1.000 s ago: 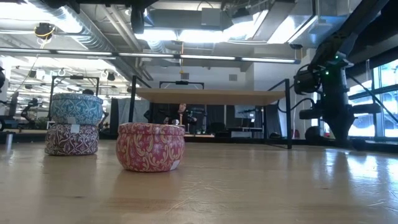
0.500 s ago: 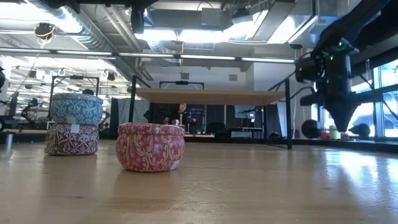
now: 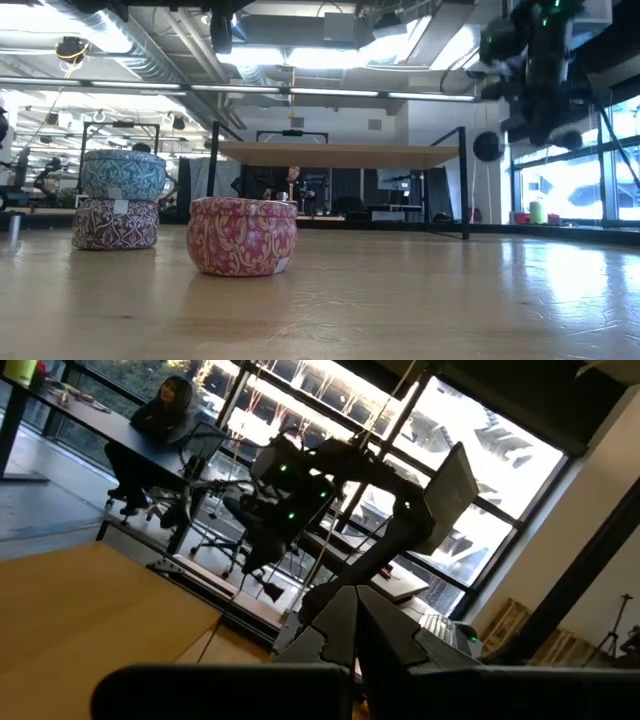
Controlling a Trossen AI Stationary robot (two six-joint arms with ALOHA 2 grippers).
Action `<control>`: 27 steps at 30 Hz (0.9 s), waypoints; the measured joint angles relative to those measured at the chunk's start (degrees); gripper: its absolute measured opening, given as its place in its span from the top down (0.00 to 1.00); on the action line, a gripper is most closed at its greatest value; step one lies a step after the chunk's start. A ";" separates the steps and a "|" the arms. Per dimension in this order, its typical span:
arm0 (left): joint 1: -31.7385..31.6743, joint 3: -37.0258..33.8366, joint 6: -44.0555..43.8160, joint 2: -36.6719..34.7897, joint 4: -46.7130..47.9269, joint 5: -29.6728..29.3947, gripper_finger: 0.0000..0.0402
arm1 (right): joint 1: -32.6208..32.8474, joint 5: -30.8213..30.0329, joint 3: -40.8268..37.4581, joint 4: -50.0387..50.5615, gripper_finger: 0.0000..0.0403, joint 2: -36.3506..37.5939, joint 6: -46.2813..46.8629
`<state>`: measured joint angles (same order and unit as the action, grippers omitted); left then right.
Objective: Pick & Place candle stick holders
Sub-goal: Put the black candle holder on the shelf
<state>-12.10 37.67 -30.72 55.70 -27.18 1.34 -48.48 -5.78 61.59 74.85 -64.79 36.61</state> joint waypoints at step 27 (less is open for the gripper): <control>0.47 26.13 36.08 12.77 25.56 2.81 1.00 | 24.14 18.64 23.94 -9.49 0.99 1.16 12.20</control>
<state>-11.63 63.80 5.36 68.47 -1.62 4.15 -24.35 12.86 85.53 65.36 -63.63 48.82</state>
